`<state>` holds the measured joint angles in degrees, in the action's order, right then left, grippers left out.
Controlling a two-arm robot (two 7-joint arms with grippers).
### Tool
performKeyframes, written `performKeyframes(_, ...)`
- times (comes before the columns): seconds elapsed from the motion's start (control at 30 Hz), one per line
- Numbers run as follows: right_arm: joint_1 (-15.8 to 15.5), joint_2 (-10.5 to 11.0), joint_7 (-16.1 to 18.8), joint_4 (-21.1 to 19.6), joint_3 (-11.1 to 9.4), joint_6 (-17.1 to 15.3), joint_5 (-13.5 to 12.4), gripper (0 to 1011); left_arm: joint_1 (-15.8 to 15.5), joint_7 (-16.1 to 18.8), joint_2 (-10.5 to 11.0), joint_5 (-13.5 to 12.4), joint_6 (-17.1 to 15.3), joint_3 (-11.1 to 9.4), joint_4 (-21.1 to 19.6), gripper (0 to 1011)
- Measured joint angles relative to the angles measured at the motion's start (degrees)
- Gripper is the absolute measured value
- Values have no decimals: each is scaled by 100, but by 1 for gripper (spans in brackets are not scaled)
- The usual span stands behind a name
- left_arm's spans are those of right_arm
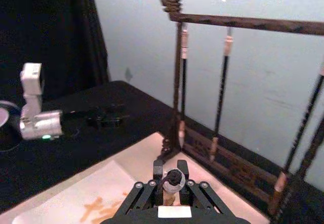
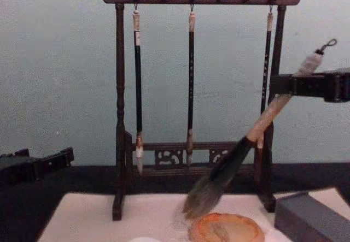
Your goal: Pick up the brush from the inkstone, write on the paper, then place the brush back to its original position.
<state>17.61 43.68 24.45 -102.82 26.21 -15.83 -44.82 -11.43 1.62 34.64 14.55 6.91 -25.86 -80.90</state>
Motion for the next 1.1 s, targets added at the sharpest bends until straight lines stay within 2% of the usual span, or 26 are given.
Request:
performKeyframes(0.27, 77, 19, 115, -262, 256, 22, 487, 166, 0, 0, 0, 0, 0, 0, 0, 1002)
performKeyframes(0.33, 120, 29, 247, -363, 405, 29, 739, 166, 0, 0, 0, 0, 0, 0, 0, 1002)
performKeyframes(0.7, 241, 19, 655, -604, 812, 9, 1429, 166, 0, 0, 0, 0, 0, 0, 0, 1002)
performKeyframes(0.9, 210, 29, 787, -670, 877, -1, 1630, 165, 0, 0, 0, 0, 0, 0, 0, 1002)
performKeyframes(1.1, 143, 48, 869, -691, 846, 10, 1677, 166, 0, 0, 0, 0, 0, 0, 0, 1002)
